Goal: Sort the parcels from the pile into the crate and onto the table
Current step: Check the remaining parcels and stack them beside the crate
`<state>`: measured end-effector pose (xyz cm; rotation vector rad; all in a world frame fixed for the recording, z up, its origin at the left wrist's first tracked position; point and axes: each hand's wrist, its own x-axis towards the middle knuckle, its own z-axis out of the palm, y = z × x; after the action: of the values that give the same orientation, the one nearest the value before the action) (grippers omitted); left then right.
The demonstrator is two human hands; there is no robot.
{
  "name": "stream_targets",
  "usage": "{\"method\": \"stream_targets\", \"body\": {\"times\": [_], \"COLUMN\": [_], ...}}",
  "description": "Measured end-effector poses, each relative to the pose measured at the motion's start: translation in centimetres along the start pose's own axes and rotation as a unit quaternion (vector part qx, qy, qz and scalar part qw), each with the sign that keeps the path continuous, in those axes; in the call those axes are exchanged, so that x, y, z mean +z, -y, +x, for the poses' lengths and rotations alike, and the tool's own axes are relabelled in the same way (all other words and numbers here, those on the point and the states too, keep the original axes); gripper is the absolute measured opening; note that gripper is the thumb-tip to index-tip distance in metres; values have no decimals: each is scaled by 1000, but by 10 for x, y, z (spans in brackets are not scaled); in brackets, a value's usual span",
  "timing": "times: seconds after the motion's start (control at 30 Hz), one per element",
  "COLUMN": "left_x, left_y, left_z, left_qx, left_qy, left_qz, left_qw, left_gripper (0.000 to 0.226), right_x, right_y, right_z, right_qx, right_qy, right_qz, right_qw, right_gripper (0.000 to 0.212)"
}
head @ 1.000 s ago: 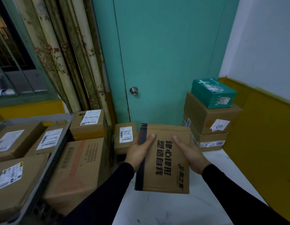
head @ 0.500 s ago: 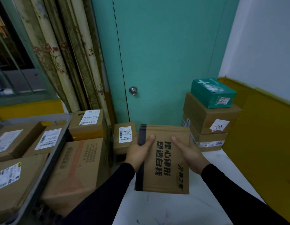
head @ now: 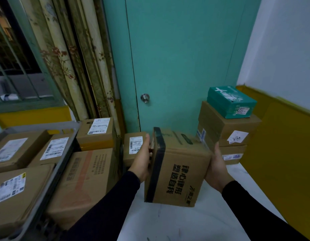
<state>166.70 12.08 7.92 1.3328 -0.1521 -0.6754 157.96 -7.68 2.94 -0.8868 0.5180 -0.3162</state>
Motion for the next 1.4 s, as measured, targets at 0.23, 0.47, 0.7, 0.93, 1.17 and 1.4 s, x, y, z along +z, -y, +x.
{"method": "stream_targets", "body": {"times": [0.23, 0.47, 0.7, 0.93, 1.17, 1.4], "left_x": [-7, -15, -23, -45, -64, -67], "left_y": [13, -11, -28, -32, -15, 15], "left_z": [24, 19, 16, 16, 15, 3], "left_qx": [68, 158, 280, -67, 3, -9], "left_qy": [-24, -1, -161, -137, -152, -147], "left_qz": [71, 354, 382, -35, -27, 109], "left_qw": [995, 922, 866, 988, 988, 983], "left_gripper": [48, 72, 31, 41, 53, 53], "right_x": [1, 2, 21, 29, 37, 41], "right_y": [-2, -2, -12, -21, -20, -35], "right_z": [4, 10, 0, 15, 34, 28], "right_qx": [23, 62, 78, 20, -48, 135], "right_qy": [29, -38, 15, 45, 29, 109], "right_qz": [-75, -35, 19, 5, -281, -217], "right_qw": [997, 997, 997, 999, 958, 961], "right_gripper": [42, 78, 58, 55, 41, 47]}}
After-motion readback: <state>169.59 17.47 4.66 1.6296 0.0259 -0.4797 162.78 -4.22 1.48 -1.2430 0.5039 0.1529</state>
